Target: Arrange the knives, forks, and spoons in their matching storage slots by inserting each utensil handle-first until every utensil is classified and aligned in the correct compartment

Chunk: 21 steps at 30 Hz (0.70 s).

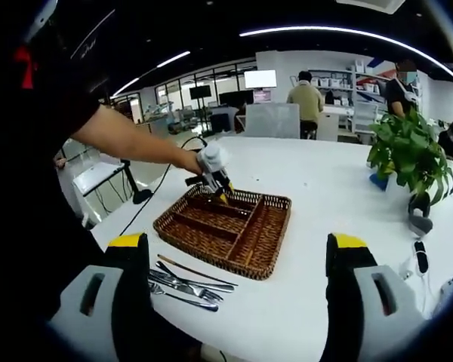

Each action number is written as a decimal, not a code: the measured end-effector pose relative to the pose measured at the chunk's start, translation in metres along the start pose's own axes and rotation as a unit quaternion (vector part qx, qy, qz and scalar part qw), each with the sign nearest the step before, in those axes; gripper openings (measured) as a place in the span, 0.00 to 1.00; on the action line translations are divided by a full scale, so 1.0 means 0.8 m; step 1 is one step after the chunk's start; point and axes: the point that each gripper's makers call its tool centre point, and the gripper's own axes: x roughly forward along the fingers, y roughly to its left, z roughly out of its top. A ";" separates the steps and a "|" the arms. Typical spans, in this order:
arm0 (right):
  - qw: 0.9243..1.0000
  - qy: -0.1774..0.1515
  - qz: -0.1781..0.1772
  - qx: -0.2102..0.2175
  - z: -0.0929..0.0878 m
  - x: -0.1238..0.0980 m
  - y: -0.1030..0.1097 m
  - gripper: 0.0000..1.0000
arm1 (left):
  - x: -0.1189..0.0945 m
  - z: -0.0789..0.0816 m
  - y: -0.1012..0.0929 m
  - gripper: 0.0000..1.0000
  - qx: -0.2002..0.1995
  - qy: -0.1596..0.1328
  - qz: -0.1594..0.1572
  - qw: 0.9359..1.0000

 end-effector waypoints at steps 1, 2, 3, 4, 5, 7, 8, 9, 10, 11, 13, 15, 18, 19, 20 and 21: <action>1.000 -0.001 0.002 0.000 0.001 0.001 0.001 1.00 | -0.003 -0.004 0.002 0.31 -0.004 -0.007 0.004 1.000; 1.000 -0.002 0.005 -0.001 0.004 0.003 0.002 1.00 | -0.014 -0.003 0.002 0.34 -0.015 -0.017 0.007 1.000; 1.000 -0.003 0.007 -0.002 0.005 0.005 0.003 1.00 | -0.023 0.001 -0.001 0.36 -0.028 -0.029 0.007 0.999; 1.000 -0.004 0.009 -0.002 0.006 0.007 0.002 1.00 | -0.033 0.002 -0.004 0.38 -0.046 -0.045 0.005 0.998; 1.000 -0.003 0.011 -0.004 0.007 0.010 0.002 1.00 | -0.039 0.001 0.001 0.41 -0.057 -0.055 0.008 0.997; 1.000 -0.005 0.016 -0.006 0.011 0.015 0.002 1.00 | -0.062 0.003 -0.001 0.46 -0.076 -0.082 0.021 0.993; 1.000 -0.005 0.017 -0.008 0.013 0.017 0.002 1.00 | -0.069 0.001 -0.004 0.50 -0.085 -0.090 0.023 0.992; 1.000 -0.006 0.019 -0.010 0.016 0.020 0.002 1.00 | -0.076 -0.002 -0.003 0.54 -0.094 -0.099 0.025 0.990; 1.000 -0.007 0.019 -0.012 0.018 0.022 0.001 1.00 | -0.088 -0.005 -0.005 0.58 -0.108 -0.112 0.034 0.987; 1.000 -0.008 0.018 -0.014 0.021 0.025 0.000 1.00 | -0.097 -0.006 -0.007 0.63 -0.114 -0.120 0.042 0.985; 1.000 -0.010 0.017 -0.015 0.025 0.029 -0.002 1.00 | -0.118 -0.012 -0.015 0.67 -0.128 -0.143 0.059 0.980; 1.000 -0.007 0.014 -0.022 0.028 0.034 -0.004 1.00 | -0.137 -0.021 -0.030 0.68 -0.149 -0.153 0.061 0.975; 1.000 -0.002 0.009 -0.025 0.031 0.037 -0.006 1.00 | -0.165 -0.025 -0.048 0.73 -0.163 -0.185 0.070 0.967; 1.000 -0.001 0.007 -0.026 0.032 0.037 -0.007 1.00 | -0.177 -0.026 -0.053 0.76 -0.170 -0.199 0.075 0.962; 1.000 -0.002 0.003 -0.029 0.034 0.038 -0.009 1.00 | -0.187 -0.027 -0.056 0.80 -0.178 -0.209 0.082 0.958; 0.999 -0.005 -0.001 -0.031 0.035 0.038 -0.011 1.00 | -0.200 -0.030 -0.059 0.82 -0.190 -0.220 0.092 0.952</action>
